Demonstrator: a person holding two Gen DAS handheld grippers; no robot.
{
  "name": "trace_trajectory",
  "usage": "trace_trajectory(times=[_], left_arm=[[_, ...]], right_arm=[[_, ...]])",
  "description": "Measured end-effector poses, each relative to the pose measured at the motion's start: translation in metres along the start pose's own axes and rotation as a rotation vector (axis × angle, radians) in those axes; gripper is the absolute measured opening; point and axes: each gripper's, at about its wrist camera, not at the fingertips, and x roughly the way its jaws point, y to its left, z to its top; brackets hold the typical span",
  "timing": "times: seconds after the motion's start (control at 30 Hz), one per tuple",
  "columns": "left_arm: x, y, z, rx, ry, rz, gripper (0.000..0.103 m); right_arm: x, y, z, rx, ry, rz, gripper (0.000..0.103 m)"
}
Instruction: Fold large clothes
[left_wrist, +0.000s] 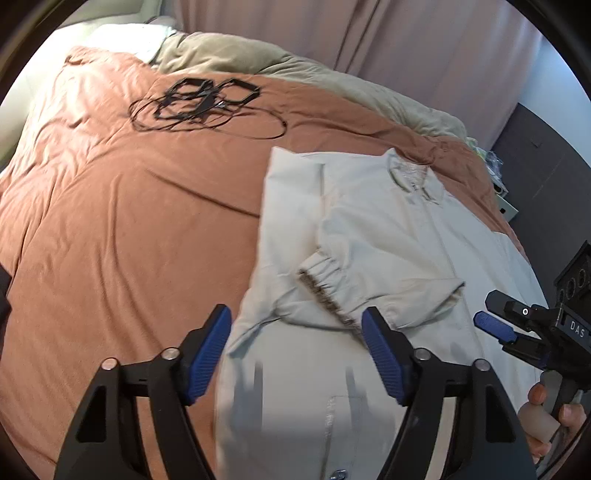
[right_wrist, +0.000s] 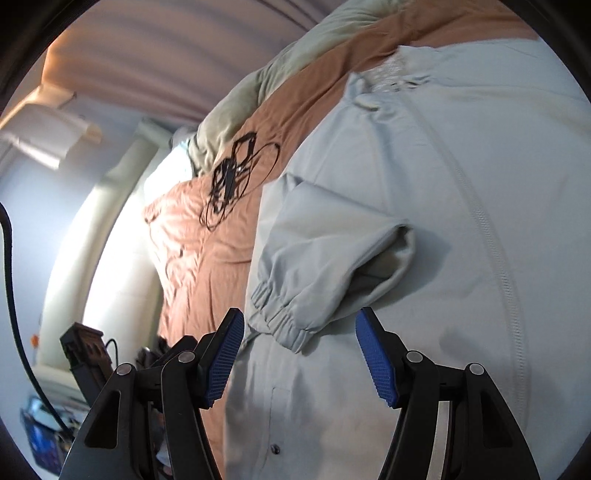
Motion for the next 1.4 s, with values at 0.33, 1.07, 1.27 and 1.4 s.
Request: trace_trajectory(times=[0.33, 1.07, 1.27, 1.4], left_arm=[[0.026, 0.056, -0.021, -0.069, 0.047, -0.005, 0.048], [0.016, 0.068, -0.023, -0.099, 0.056, 0.03, 0.048], [0.0, 0.035, -0.01, -0.057, 0.027, 0.041, 0.048], [-0.006, 0.011, -0.003, -0.031, 0.014, 0.046, 0.048]], right_arm=[[0.065, 0.055, -0.007, -0.225, 0.066, -0.051, 0.063], [0.084, 0.027, -0.01, -0.309, 0.118, -0.219, 0.013], [0.017, -0.002, 0.017, -0.152, 0.004, -0.04, 0.012], [-0.027, -0.02, 0.029, -0.071, -0.092, 0.025, 0.012]])
